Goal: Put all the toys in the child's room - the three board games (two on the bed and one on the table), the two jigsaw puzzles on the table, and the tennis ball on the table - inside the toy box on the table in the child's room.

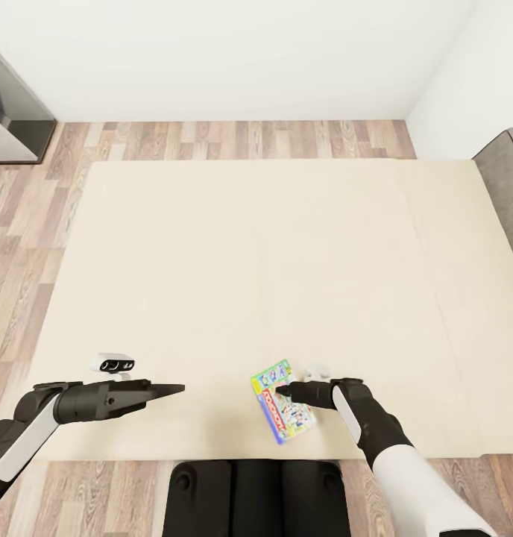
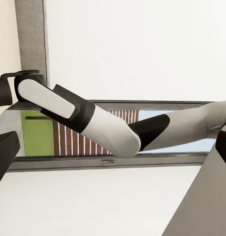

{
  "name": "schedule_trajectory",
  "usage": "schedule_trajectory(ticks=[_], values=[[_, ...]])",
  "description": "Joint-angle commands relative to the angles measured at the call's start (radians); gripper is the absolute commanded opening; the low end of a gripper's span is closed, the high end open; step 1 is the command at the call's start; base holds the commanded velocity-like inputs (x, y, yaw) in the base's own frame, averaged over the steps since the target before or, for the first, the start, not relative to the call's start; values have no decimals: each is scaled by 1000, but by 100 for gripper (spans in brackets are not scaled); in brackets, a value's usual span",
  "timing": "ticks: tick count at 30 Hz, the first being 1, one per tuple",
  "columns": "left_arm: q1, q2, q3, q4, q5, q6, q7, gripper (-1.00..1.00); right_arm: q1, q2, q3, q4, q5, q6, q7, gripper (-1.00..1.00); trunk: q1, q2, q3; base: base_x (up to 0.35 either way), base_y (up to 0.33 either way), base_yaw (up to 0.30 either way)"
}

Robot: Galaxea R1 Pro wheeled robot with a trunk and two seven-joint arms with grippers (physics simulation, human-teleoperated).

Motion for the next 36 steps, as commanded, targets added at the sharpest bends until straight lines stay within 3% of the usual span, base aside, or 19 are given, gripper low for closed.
schedule_trajectory(ticks=[1,13,26,36], values=[[-1,1,-3,0,7,10,0,100,0,0,1,-1,-10,7,-4,100,1,-2,-1,0,144,0],[-1,1,-3,0,7,10,0,100,0,0,1,-1,-10,7,-2,100,1,-2,-1,0,154,0],[-1,3,-3,0,7,9,0,100,0,-6,6,4,-7,13,-2,100,1,-2,-1,0,14,0],[-1,3,-3,0,7,9,0,100,0,-22,8,5,-5,75,-1,100,1,-2,-1,0,0,0]])
